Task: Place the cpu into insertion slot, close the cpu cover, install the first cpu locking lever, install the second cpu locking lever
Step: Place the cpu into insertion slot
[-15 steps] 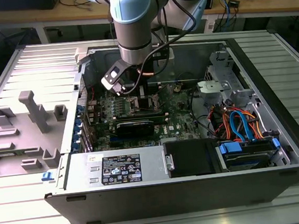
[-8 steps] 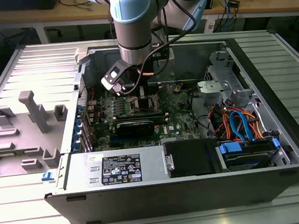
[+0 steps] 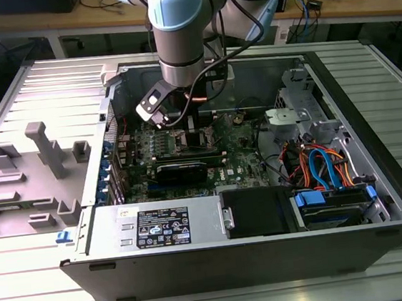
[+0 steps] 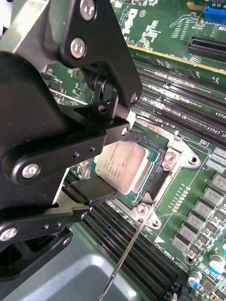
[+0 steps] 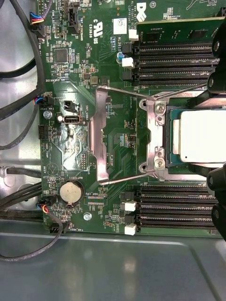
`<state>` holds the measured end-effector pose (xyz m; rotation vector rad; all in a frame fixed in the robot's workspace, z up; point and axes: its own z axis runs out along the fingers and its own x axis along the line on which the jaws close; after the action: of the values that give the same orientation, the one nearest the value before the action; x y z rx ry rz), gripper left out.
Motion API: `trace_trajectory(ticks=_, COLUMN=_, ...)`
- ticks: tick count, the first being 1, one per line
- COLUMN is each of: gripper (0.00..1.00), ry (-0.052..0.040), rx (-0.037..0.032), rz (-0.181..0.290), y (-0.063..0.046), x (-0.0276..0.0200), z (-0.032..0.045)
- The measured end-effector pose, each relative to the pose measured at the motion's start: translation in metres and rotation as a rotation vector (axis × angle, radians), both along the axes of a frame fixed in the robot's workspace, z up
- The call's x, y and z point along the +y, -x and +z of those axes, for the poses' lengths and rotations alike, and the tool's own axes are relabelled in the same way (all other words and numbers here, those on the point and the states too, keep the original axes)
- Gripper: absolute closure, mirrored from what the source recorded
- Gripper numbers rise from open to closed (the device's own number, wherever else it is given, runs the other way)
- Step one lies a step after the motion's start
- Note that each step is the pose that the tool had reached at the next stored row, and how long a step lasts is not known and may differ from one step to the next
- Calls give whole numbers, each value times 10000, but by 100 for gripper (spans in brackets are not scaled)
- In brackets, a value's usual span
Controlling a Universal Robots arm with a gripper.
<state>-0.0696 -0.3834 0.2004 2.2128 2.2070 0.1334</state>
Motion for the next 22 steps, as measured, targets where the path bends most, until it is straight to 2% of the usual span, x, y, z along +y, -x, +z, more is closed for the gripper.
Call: trace_trajectory(ticks=22, gripper=46, ry=-9, rx=1, rz=2, y=0, x=0, z=-37)
